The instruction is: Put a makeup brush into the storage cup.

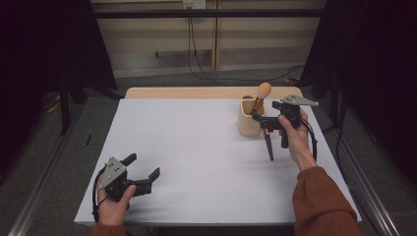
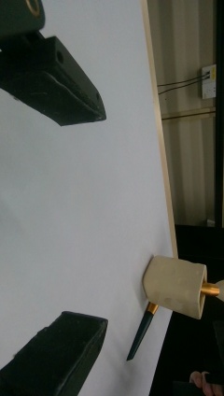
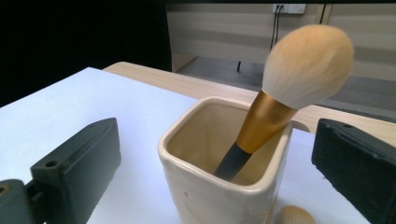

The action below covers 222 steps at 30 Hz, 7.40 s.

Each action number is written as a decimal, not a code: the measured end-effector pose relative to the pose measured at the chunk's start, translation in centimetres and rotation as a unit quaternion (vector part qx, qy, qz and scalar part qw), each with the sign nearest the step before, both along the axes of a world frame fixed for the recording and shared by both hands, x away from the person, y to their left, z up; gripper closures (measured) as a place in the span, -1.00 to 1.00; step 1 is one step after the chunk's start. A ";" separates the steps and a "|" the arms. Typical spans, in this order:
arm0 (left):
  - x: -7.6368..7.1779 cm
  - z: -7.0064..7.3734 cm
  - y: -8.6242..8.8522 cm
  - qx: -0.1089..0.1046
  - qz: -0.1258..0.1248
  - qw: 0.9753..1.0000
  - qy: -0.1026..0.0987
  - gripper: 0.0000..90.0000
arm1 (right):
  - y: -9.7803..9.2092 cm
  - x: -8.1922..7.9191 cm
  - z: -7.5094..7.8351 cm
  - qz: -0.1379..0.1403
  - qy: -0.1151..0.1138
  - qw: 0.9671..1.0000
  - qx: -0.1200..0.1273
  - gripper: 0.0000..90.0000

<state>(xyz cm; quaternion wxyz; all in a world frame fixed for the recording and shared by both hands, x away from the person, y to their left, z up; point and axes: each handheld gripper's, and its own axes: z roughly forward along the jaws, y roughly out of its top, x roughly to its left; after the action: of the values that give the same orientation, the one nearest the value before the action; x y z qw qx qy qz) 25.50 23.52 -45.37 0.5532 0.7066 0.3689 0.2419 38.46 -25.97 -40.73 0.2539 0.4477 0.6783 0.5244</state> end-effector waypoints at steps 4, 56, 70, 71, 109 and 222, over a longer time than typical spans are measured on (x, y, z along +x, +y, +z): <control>0.0 0.0 0.0 0.000 0.001 1.000 -0.001 -0.94 | -0.2 -0.9 -0.2 -0.002 -0.004 1.000 -0.006 -0.98; -1.3 0.2 1.4 -0.010 0.019 1.000 -0.004 -0.94 | -4.3 -15.3 -4.2 -0.031 -0.017 0.999 -0.020 -0.99; -2.3 0.4 1.6 -0.011 0.027 1.000 -0.006 -0.94 | -4.8 -17.1 -4.8 -0.023 -0.035 0.999 -0.004 -0.99; -2.3 0.4 1.6 -0.011 0.028 1.000 -0.006 -0.94 | -4.8 -17.1 -4.8 -0.022 -0.036 0.999 -0.005 -0.99; -2.3 0.2 1.7 -0.006 0.033 0.999 -0.006 -0.94 | -4.6 -12.1 -3.4 -0.009 -0.034 0.999 -0.018 -0.99; -1.9 -0.1 1.4 0.008 0.018 1.000 0.001 -0.94 | -0.9 6.2 -2.3 0.002 0.428 0.878 -0.215 -0.34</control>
<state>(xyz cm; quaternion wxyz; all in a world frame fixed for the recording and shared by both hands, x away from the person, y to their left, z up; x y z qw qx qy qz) 23.61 24.88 -45.44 0.5428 0.7044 0.3801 0.2543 44.69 -26.86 -43.00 0.0276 0.5615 0.8177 0.1239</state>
